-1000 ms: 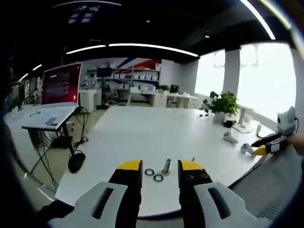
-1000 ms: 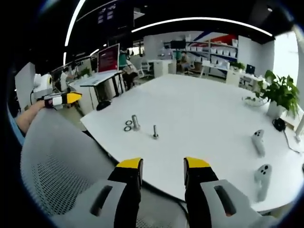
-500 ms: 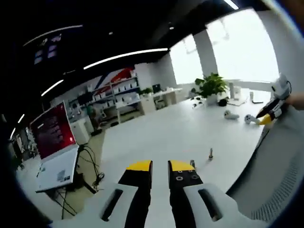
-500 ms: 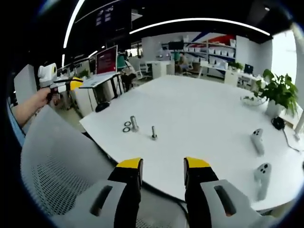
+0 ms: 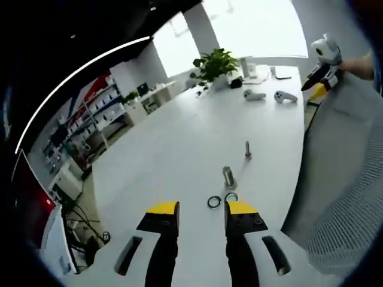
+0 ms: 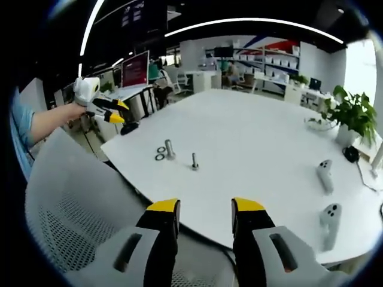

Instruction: Place the washer onto the threaded stud by aligning its center hole with the stud, sliding it down to the base, and recovering from edge contact or off-axis alignment until the washer reaches the visible bottom stop.

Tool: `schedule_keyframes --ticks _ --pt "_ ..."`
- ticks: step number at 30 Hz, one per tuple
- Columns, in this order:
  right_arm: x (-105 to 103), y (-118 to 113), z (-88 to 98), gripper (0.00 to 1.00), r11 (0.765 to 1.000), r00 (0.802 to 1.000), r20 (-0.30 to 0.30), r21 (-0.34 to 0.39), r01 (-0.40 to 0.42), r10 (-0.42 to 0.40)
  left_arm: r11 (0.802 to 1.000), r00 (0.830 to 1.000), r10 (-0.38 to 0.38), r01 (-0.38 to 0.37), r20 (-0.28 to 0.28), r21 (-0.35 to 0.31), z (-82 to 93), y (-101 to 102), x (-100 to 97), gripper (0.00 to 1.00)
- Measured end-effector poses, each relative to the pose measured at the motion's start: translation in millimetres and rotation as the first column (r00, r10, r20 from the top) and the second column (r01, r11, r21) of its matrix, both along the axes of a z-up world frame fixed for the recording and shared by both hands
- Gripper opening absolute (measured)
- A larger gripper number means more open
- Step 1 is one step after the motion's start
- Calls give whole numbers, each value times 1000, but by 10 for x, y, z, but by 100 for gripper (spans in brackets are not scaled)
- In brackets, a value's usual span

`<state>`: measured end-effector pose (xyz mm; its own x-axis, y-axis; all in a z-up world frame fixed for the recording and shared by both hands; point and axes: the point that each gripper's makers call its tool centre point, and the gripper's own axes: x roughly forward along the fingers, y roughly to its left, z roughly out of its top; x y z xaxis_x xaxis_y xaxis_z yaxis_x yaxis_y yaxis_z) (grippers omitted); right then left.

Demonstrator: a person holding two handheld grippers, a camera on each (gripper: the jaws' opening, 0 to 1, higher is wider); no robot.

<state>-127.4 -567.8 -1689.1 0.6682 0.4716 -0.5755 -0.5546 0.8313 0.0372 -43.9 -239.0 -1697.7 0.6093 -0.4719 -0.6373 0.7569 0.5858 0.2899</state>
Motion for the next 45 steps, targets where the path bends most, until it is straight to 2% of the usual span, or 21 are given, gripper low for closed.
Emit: schedule_keyframes --ticks 1,3,4,5,8,11,13,15,16,18,20,26,28,31,32,33,36,39,40,43,45 --pt "4 -8 11 36 1000 1000 7 4 10 -10 999 999 -34 35 -16 18 -62 -36 43 29" --pt "34 -59 50 35 999 998 32 11 50 -50 990 994 -106 104 17 93 -128 -76 161 30" --pt "45 -76 65 35 998 997 41 18 65 -66 985 992 -130 128 5 113 -175 -95 191 29" --pt "43 -74 65 35 998 997 39 22 64 -65 984 989 -141 146 -51 100 -266 -142 200 29" --pt "35 -62 45 35 998 998 28 13 53 -54 972 969 -193 210 -152 107 -452 -220 228 30" --pt "32 -54 39 35 999 999 24 13 49 -49 953 949 -235 268 -210 143 -634 -278 324 30" --pt "30 -56 35 35 999 999 23 12 49 -49 943 920 -252 302 -301 136 -795 -327 290 27" --pt "41 -67 54 34 998 998 33 18 59 -60 936 899 -250 319 -360 148 -953 -337 291 29" --pt "61 -89 89 34 996 995 54 33 79 -81 929 892 -253 332 -375 165 -1040 -336 312 29" --pt "62 -98 90 34 995 995 51 43 89 -91 916 878 -250 351 -407 194 -1147 -314 316 28" --pt "61 -94 85 34 995 995 50 40 87 -89 905 881 -259 364 -396 220 -1219 -326 390 29" --pt "73 -91 85 34 995 995 49 44 87 -90 907 879 -246 358 -409 222 -1343 -385 561 29" --pt "73 -87 86 34 995 995 49 46 85 -88 897 872 -245 370 -424 243 -1399 -377 554 29" --pt "76 -85 85 34 995 995 48 47 82 -85 868 865 -238 394 -442 303 -1500 -305 567 28" --pt "75 -83 86 34 996 995 48 48 81 -84 876 858 -257 401 -444 268 -1460 -353 565 26" --pt "75 -82 86 34 996 995 48 49 80 -83 891 869 -217 362 -445 273 -1462 -344 601 27" --pt "76 -79 89 33 995 995 49 54 79 -82 891 864 -232 373 -448 259 -1469 -371 584 27" --pt "76 -76 92 33 995 996 49 58 77 -80 894 841 -224 379 -492 240 -1487 -380 535 21" --pt "75 -75 93 33 995 996 49 58 77 -80 898 845 -218 370 -488 240 -1487 -382 547 21" --pt "76 -77 95 33 995 995 50 61 78 -81 898 839 -209 368 -503 242 -1491 -384 551 21" --pt "78 -77 97 33 995 995 51 62 79 -82 889 837 -206 376 -508 259 -1493 -394 538 22"
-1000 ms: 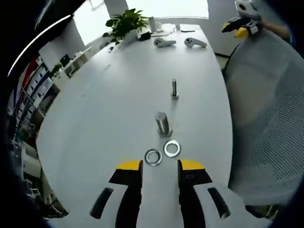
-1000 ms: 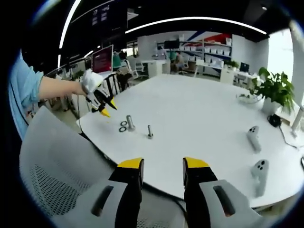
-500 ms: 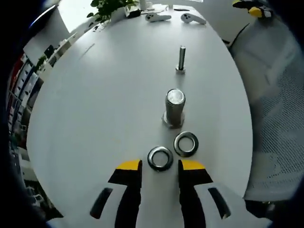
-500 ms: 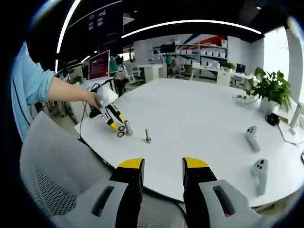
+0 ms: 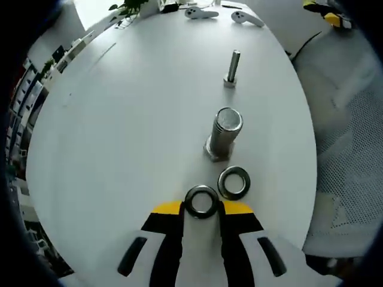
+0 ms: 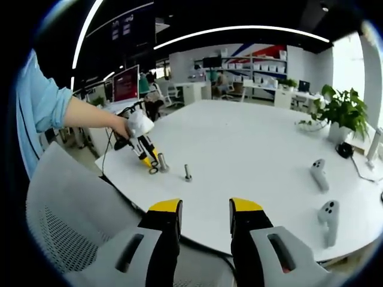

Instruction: Place the washer onto the threaded stud by aligning its center hole with the stud, sliding it down to the base, and recovering from edge contact or off-axis alignment until the washer reaches the visible bottom stop.

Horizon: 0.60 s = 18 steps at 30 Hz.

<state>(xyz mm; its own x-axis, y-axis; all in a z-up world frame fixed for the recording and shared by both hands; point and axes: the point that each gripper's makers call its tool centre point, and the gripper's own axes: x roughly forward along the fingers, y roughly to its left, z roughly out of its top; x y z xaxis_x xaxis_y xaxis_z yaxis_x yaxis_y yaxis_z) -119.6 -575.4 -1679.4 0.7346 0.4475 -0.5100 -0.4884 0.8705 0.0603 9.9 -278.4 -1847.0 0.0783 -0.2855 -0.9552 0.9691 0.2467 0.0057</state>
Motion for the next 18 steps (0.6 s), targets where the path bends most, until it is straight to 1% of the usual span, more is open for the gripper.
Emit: schedule_keyframes --ticks 4,5,7,12,14,18 --pt "-2 3 2 33 1000 1000 1 2 -1 1 1000 1000 6 -6 1 18 -3 5 12 21" --pt "-1 2 3 33 1000 1000 2 2 0 0 999 1000 29 -29 1 18 -2 9 16 21" --pt "-1 0 4 33 1000 1000 2 3 1 -1 1000 1000 13 -13 5 10 3 14 14 20" --pt "-6 3 3 33 1000 1000 2 3 0 0 1000 1000 19 -19 19 2 7 15 8 19" --pt "-4 3 2 33 1000 1000 1 2 -1 1 1000 999 14 -14 39 -1 13 6 17 19" --pt "-7 5 0 33 1000 1000 0 1 -3 3 1000 999 15 -15 42 0 18 -4 22 19"
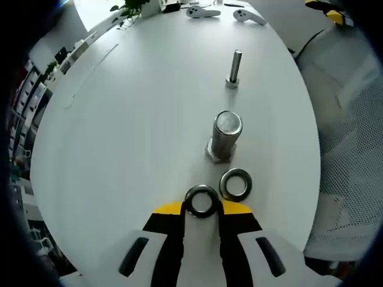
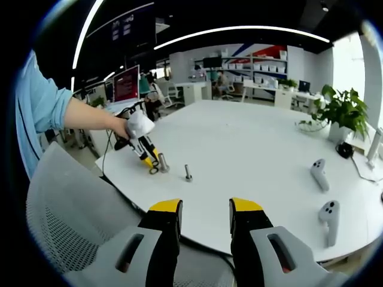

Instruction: Place the washer onto the threaded stud by aligning its center hole with the stud, sliding it down to the base, and recovering from edge contact or off-axis alignment until the washer reaches the visible bottom stop.

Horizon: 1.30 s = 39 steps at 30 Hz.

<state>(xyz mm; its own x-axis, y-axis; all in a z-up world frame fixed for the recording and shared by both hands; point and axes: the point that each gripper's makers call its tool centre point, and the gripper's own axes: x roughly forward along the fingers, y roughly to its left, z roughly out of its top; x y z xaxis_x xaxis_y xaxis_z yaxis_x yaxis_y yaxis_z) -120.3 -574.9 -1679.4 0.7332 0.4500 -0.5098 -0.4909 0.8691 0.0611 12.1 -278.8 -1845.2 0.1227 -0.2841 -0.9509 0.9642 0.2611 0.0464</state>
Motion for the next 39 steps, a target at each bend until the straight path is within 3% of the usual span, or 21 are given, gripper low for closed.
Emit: schedule_keyframes --ticks 18,28,34,39 --pt "6 7 -2 33 1000 1000 -2 0 -5 5 1000 1000 6 -6 -3 -7 324 -52 -38 19" --pt "-1 15 3 33 1000 1000 -1 7 -9 9 997 999 40 -41 -17 -64 653 -247 -108 19" --pt "-9 28 2 33 1000 1000 -2 8 -19 19 998 999 31 -30 15 -62 847 -345 -92 19" --pt "-23 24 3 33 1000 1000 0 12 -17 17 998 999 12 -10 33 -56 884 -446 -83 19"
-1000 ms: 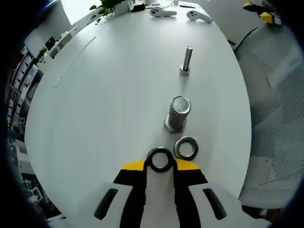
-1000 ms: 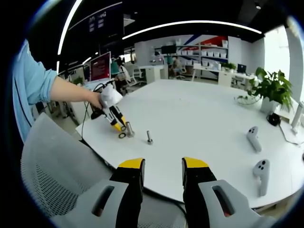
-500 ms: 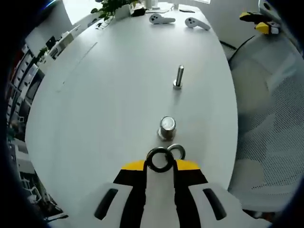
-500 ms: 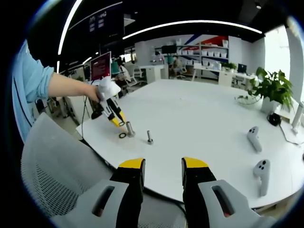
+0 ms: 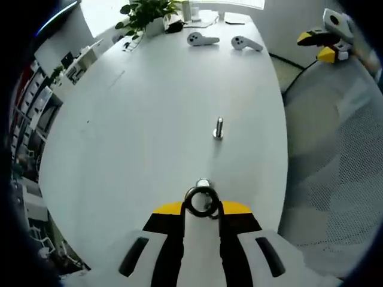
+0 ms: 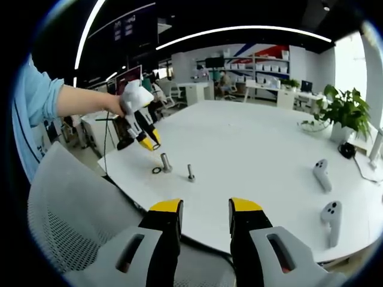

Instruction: Place the washer onto the threaded stud by aligning its center hole with the stud, sliding it down to the base, and recovering from edge contact or off-axis alignment until the washer reaches the visible bottom stop.

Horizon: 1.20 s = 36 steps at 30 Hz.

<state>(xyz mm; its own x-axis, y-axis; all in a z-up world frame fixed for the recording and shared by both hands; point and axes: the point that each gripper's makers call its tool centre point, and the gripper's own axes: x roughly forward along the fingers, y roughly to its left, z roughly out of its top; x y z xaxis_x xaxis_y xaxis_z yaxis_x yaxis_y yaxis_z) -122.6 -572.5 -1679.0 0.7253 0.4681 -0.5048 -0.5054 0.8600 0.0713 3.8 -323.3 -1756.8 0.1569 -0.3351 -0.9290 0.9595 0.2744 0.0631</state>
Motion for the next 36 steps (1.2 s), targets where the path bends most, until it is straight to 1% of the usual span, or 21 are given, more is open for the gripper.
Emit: schedule_keyframes --ticks 6,10,14,19,22,36 --pt "-7 1 4 33 1000 1000 1 5 -1 1 999 999 -34 34 5 42 -69 -84 3 19" --pt "-23 18 -2 33 1000 1000 -4 6 -15 15 998 999 -30 31 -20 60 -163 -121 21 19" --pt "-20 15 -2 33 1000 1000 -3 8 -13 13 995 999 -49 50 -14 86 -201 -145 20 19" --pt "-17 11 0 33 1000 1000 -2 10 -8 9 993 998 -55 56 -18 105 -242 -131 27 19" --pt "-18 19 0 33 1000 1000 -2 11 -13 13 993 999 -46 49 -23 104 -268 -136 21 19" --pt "-27 43 -13 33 999 999 -10 10 -31 31 989 998 -39 45 -44 141 -577 -137 24 19"
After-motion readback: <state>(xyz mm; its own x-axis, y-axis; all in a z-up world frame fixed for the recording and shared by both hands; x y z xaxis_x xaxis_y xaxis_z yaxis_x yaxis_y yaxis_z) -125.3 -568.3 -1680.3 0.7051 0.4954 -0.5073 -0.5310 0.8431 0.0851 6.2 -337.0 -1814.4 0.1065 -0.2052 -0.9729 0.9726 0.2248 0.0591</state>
